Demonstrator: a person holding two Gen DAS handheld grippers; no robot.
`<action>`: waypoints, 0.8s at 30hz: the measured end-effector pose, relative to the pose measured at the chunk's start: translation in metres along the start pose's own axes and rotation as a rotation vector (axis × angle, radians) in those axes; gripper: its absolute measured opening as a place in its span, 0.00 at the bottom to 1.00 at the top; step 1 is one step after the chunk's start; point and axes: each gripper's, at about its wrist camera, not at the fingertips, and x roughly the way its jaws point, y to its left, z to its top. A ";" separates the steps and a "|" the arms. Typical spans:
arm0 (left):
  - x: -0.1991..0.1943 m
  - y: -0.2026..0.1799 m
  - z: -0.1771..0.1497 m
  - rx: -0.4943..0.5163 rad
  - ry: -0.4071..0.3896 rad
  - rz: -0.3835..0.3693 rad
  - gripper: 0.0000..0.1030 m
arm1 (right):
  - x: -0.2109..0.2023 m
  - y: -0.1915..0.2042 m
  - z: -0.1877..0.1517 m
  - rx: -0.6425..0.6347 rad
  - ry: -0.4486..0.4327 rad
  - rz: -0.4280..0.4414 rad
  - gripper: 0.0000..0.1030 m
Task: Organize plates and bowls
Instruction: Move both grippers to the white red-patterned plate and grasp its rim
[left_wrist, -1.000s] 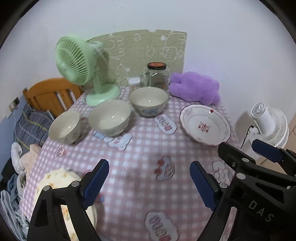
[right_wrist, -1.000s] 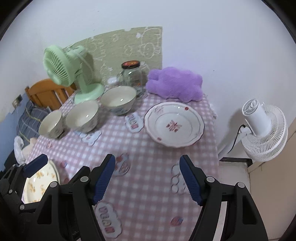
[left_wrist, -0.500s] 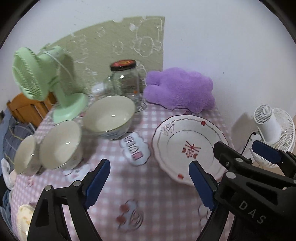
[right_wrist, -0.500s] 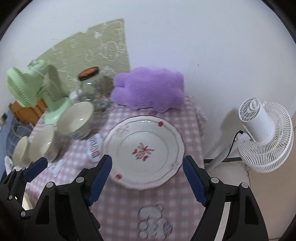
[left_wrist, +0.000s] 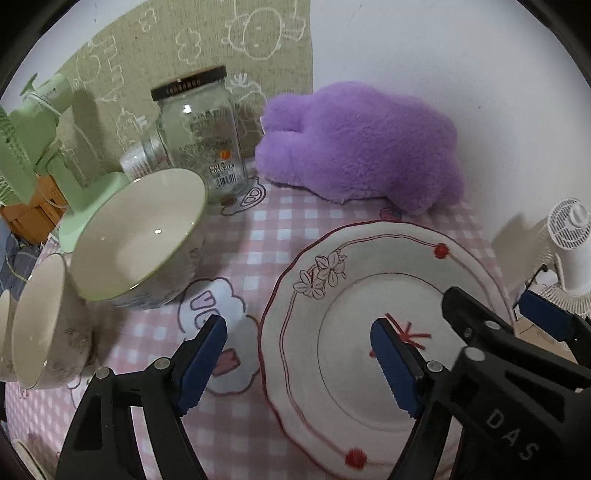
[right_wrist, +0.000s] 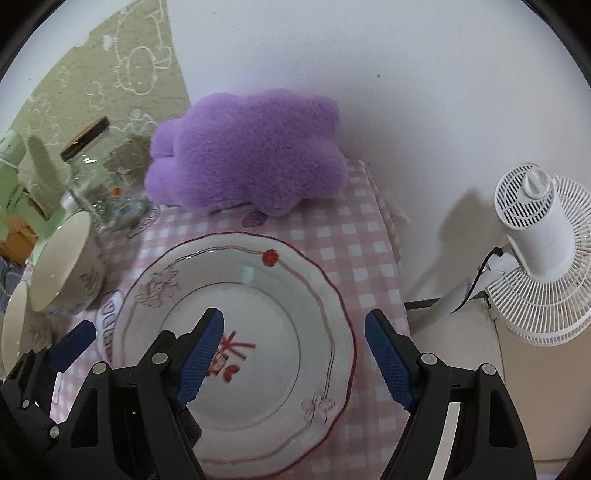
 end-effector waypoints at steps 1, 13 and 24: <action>0.003 0.000 0.001 -0.001 0.005 -0.003 0.78 | 0.004 0.000 0.001 -0.004 0.004 -0.005 0.79; 0.016 -0.006 0.000 0.036 0.051 -0.047 0.59 | 0.033 -0.004 0.005 0.010 0.082 0.013 0.65; 0.001 0.010 -0.020 0.064 0.114 -0.070 0.59 | 0.016 0.008 -0.019 -0.007 0.125 0.050 0.62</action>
